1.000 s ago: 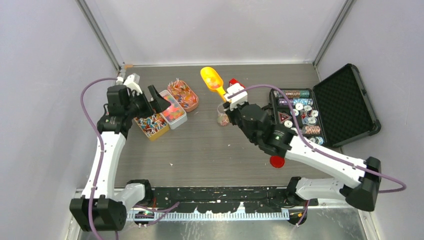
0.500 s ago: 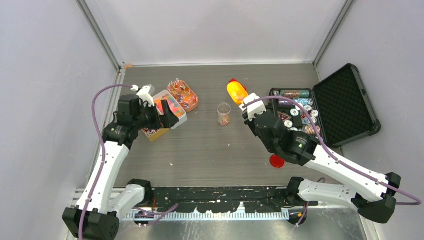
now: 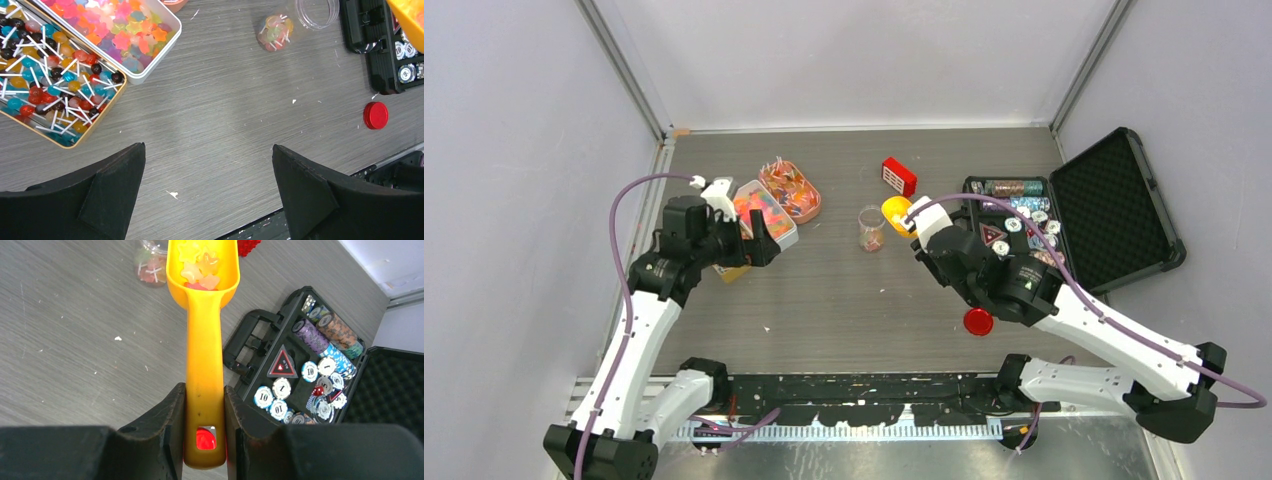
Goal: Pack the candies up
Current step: Place the fake candies in the packing bottle.
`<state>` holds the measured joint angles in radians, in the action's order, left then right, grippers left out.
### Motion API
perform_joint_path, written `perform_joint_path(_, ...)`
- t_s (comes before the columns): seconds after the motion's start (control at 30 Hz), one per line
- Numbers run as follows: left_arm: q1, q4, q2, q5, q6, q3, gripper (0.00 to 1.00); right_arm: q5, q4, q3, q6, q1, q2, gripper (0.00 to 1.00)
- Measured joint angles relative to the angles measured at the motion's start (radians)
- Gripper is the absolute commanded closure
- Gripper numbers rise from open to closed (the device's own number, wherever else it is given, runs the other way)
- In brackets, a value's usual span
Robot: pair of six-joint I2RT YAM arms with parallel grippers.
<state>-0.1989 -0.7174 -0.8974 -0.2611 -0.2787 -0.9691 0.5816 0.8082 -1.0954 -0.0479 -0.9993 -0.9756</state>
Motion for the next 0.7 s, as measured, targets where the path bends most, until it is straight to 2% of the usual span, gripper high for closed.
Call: perform_joint_path(0.7,0.0,0.0,0.019,-0.003,0.0,0.019,0.0,-0.073,0.072,-0.099,0.011,0.0,-0.153,1.0)
